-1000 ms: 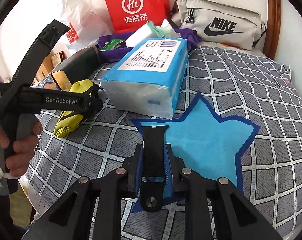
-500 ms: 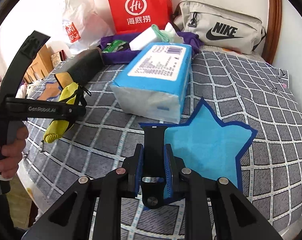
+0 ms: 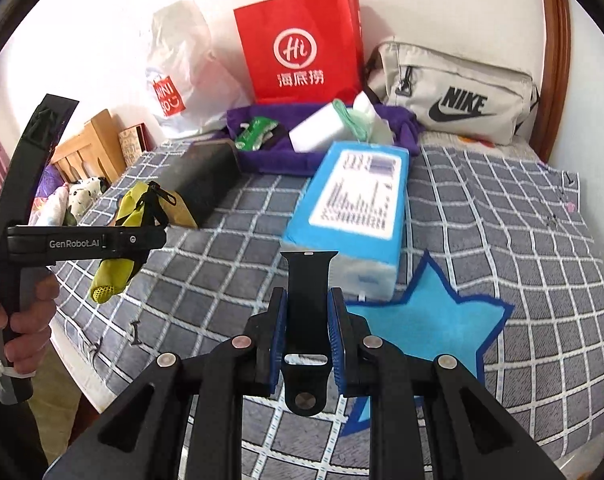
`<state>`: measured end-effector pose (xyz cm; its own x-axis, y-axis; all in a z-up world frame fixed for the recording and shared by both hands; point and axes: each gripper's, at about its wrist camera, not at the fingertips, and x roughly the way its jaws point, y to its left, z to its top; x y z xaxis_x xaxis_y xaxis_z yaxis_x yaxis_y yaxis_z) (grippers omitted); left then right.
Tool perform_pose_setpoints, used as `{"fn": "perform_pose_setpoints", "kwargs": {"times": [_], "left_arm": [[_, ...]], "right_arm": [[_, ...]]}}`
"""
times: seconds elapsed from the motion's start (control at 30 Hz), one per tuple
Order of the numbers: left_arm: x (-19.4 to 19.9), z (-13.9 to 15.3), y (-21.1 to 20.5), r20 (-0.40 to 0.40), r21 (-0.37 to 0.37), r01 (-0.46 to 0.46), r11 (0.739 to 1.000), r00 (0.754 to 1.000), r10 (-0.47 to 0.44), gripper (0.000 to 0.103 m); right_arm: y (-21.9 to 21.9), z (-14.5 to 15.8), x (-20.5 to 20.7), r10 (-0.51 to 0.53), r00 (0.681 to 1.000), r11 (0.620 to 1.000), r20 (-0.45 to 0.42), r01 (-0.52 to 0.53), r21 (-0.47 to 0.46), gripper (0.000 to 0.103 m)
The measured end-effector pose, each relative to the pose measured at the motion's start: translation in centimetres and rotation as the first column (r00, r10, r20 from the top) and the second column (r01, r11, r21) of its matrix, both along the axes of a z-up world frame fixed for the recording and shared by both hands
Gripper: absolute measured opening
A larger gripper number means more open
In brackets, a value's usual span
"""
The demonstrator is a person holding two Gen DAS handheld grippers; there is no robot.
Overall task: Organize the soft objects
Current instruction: 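Carry the yellow pouch with the left tool while the right tool holds its strap, to the towel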
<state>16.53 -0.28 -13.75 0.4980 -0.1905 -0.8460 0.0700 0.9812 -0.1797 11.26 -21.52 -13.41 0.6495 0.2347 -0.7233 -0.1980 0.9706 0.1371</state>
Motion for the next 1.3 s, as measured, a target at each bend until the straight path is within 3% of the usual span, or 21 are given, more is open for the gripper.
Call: {"fn": "perform_pose_setpoints", "kwargs": {"times": [0.93, 1.3], "left_arm": [[2.1, 7.2, 4.0, 0.159, -0.111, 0.020, 0.994, 0.987, -0.002, 0.058], [5.9, 8.6, 3.5, 0.167, -0.084, 0.019, 0.996, 0.986, -0.004, 0.059]], "right_arm": [[0.8, 7.4, 4.7, -0.010, 0.996, 1.000, 0.089, 0.009, 0.014, 0.021], [0.5, 9.6, 9.2, -0.012, 0.991, 1.000, 0.132, 0.013, 0.000, 0.021]]}}
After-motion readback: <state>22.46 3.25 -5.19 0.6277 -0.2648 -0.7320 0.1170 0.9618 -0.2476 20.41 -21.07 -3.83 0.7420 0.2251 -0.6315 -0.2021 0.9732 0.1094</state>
